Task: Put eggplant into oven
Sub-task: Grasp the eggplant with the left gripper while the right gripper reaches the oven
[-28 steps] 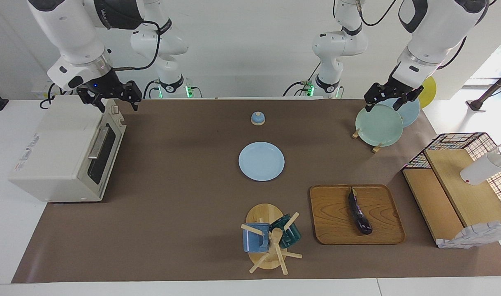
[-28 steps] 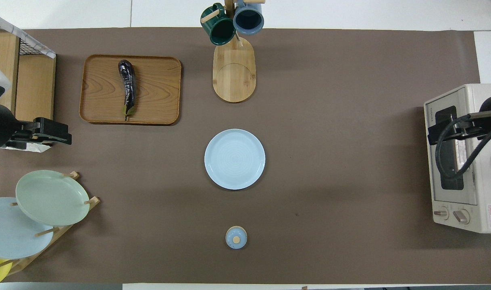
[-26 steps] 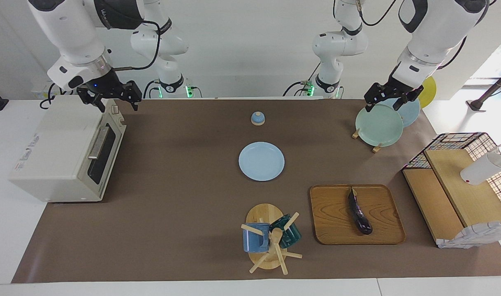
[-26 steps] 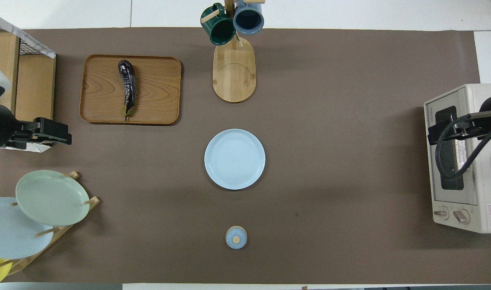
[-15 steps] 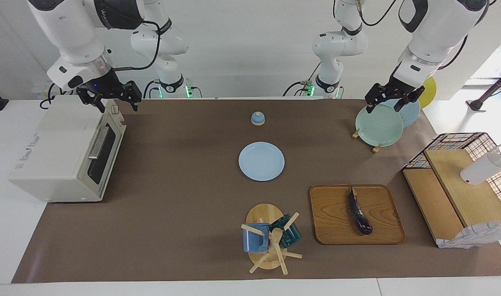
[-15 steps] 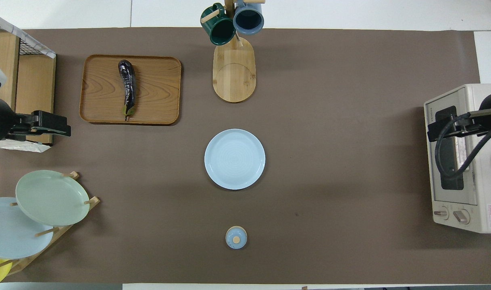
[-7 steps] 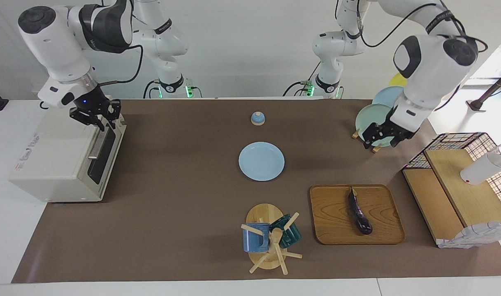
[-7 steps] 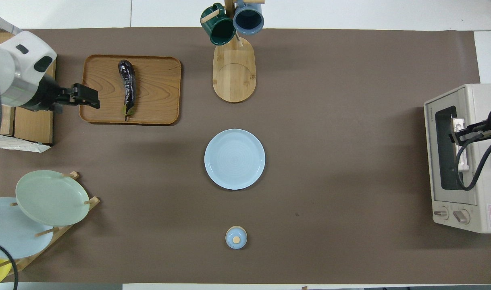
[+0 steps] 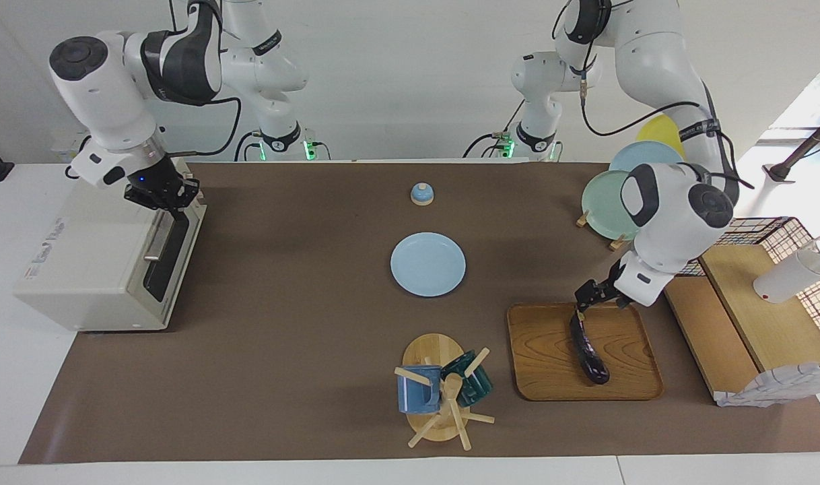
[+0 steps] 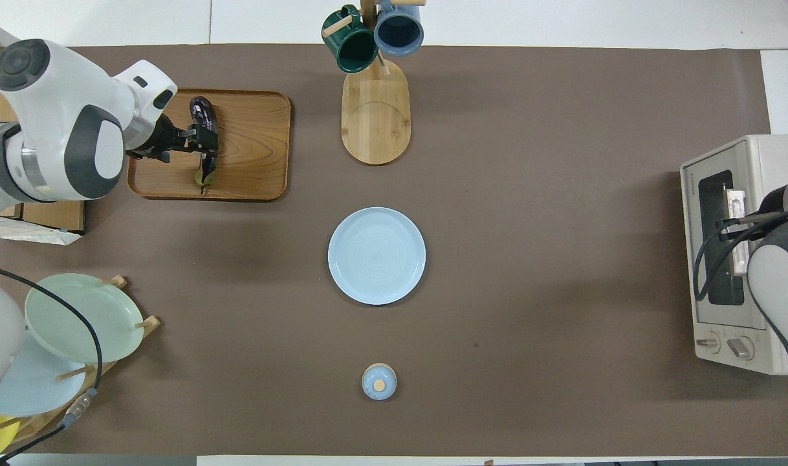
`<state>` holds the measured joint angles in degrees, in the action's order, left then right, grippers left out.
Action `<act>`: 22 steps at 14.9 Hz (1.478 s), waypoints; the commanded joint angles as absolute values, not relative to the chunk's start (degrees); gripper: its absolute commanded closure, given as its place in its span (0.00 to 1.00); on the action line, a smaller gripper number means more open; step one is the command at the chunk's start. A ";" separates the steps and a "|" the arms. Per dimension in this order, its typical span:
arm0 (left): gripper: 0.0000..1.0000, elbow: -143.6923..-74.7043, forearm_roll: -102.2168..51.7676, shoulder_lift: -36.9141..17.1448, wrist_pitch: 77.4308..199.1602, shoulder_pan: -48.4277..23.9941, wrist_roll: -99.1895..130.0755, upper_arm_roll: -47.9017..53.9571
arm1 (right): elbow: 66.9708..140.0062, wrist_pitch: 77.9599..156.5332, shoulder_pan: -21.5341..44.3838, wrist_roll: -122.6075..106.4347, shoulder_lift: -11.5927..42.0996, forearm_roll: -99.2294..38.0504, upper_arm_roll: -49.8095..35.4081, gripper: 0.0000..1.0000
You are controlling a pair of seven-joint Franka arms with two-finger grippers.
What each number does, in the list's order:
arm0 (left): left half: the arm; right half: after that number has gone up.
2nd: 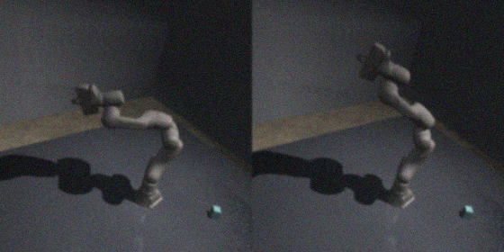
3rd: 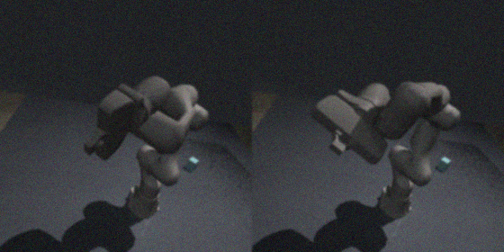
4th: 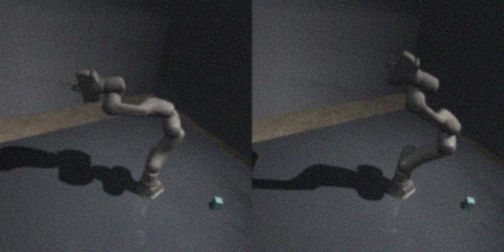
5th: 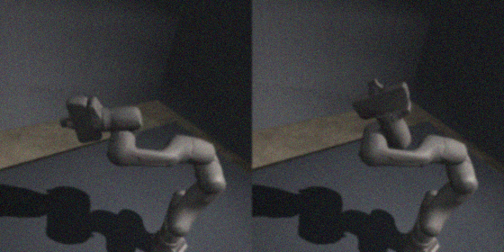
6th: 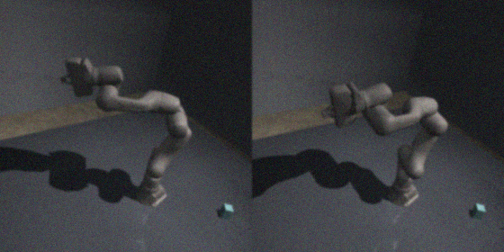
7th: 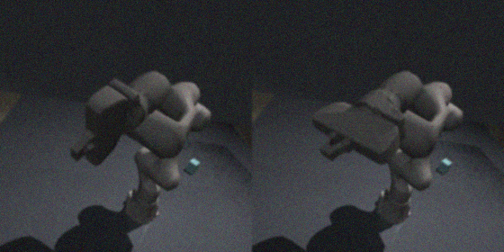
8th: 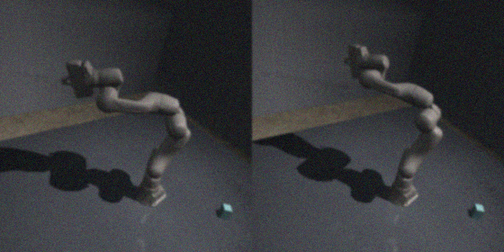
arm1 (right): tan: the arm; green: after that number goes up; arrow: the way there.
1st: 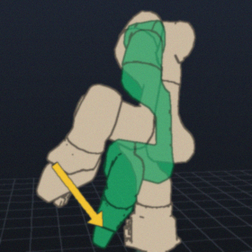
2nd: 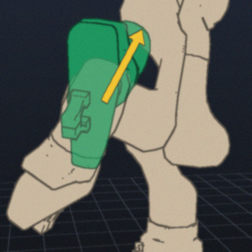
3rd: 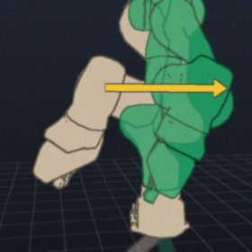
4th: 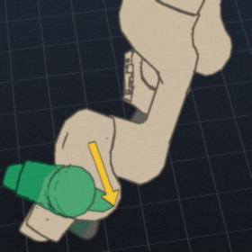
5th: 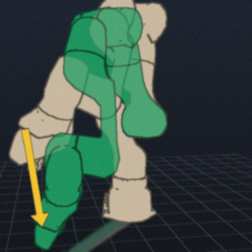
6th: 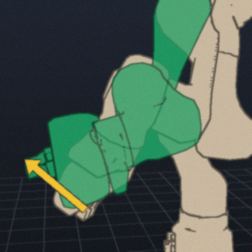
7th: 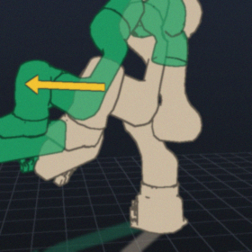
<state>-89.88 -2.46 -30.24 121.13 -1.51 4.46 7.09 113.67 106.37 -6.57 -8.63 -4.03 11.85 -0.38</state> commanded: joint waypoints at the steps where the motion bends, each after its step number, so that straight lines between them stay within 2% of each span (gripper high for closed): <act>1: 0.00 -87.53 1.13 -32.61 124.08 -1.85 2.11 7.12 | 114.61 107.84 -6.59 -7.12 -3.61 14.76 -0.62 1.00; 7: 0.01 -92.28 1.05 -32.34 129.90 -2.55 1.76 7.12 | 116.01 110.39 -7.03 -7.47 -2.81 18.98 -0.62 1.00; 10: 0.07 -93.69 1.05 -31.99 131.65 -2.99 1.41 7.12 | 116.36 110.48 -7.12 -7.47 -2.72 18.98 -0.62 1.00; 11: 0.12 -93.95 1.05 -31.91 131.66 -2.99 1.41 7.12 | 116.89 110.91 -7.21 -7.56 -2.81 18.98 -0.62 1.00; 12: 0.27 -94.04 1.05 -31.90 131.49 -2.99 1.41 7.12 | 117.33 111.44 -7.29 -7.56 -2.81 18.98 -0.62 1.00; 14: 0.64 -93.61 1.05 -31.82 130.44 -2.90 1.41 7.12 | 117.42 111.53 -7.29 -7.56 -2.81 18.98 -0.70 1.00; 15: 0.88 -93.34 0.97 -31.82 129.47 -2.90 1.41 7.12 | 117.42 111.62 -7.29 -7.65 -2.90 18.98 -0.70 1.00; 16: 1.00 -92.99 0.79 -31.82 129.03 -2.99 1.49 7.12 | 117.60 111.62 -7.29 -7.73 -2.90 18.72 -0.70 1.00; 19: 1.00 -92.64 0.18 -29.98 127.98 -2.90 2.20 7.29 | 120.13 114.68 -6.95 -7.47 -2.90 17.67 -0.79 1.00; 22: 1.00 -93.51 -4.03 -22.35 120.35 -2.81 4.55 7.21 | 122.77 118.55 -6.86 -7.47 -2.20 13.20 -0.79 1.00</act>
<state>-91.45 -1.73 -29.43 126.22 -2.72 2.47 7.35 118.04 112.57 -6.31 -8.29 -3.54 15.90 -0.74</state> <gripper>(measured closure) 0.718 0.991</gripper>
